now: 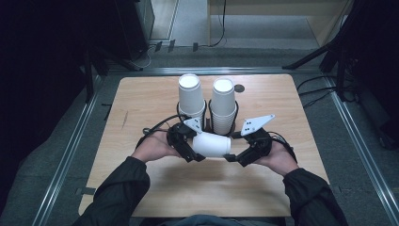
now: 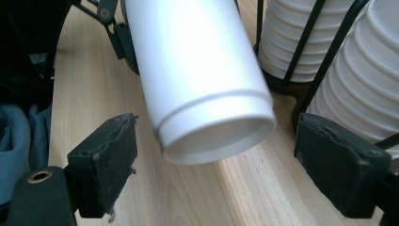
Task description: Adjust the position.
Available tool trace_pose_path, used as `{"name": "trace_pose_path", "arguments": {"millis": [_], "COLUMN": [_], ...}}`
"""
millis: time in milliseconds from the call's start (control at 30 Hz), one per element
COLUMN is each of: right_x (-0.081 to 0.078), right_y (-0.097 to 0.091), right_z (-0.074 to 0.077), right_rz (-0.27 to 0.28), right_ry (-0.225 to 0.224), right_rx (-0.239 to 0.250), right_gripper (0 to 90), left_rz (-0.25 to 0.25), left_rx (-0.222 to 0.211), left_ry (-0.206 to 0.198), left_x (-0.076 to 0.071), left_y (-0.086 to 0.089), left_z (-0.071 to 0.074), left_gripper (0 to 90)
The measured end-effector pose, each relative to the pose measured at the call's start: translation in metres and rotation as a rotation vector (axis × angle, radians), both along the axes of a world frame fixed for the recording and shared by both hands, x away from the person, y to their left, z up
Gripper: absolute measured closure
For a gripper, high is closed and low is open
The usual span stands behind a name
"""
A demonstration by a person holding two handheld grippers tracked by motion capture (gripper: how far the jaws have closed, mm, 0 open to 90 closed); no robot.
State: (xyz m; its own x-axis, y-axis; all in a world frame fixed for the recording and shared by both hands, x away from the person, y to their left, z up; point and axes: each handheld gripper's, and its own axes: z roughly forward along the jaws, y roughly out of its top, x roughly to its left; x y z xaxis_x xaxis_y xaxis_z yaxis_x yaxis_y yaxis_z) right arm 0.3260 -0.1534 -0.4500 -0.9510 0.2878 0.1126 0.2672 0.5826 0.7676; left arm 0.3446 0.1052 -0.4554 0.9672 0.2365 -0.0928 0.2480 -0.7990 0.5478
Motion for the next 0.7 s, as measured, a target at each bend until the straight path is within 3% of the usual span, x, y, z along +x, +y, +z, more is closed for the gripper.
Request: {"name": "trace_pose_path", "arguments": {"millis": [100, 133, 200, 233, 400, 433, 533, 700], "right_x": [0.0, 0.0, -0.001, 0.0, 0.0, 0.0, 0.0, -0.002], "right_y": [0.0, 0.001, 0.001, 0.0, 0.001, 0.003, 0.007, 0.019], "right_z": [0.0, 0.0, 0.0, 0.0, -0.001, -0.002, -0.004, -0.011], "right_rz": [-0.003, -0.022, -0.027, -0.028, -0.014, -0.01, 0.007, 0.061], "right_ry": [-0.008, -0.023, -0.022, -0.023, -0.021, -0.012, -0.01, -0.004], "right_rx": [-0.004, -0.023, -0.026, -0.031, -0.03, -0.037, -0.043, -0.087], "right_gripper": [14.5, 15.6, 15.6, 15.7, 15.6, 15.6, 15.6, 15.6], "left_rz": [-0.007, -0.004, -0.002, -0.015, -0.026, -0.032, -0.035, -0.046], "left_rx": [0.004, -0.025, -0.008, 0.04, 0.047, 0.071, 0.077, 0.108], "left_ry": [0.016, 0.03, 0.029, 0.018, 0.036, 0.037, 0.055, 0.062], "left_x": [0.004, 0.007, 0.008, 0.009, 0.009, 0.008, 0.006, 0.001], "left_y": [-0.005, -0.008, -0.01, -0.015, -0.021, -0.023, -0.026, -0.034], "left_z": [-0.001, -0.001, -0.002, -0.004, -0.006, -0.006, -0.006, -0.005], "left_gripper": [11.7, 11.7, 11.7, 11.7, 11.7, 11.7, 11.6, 11.7]}}
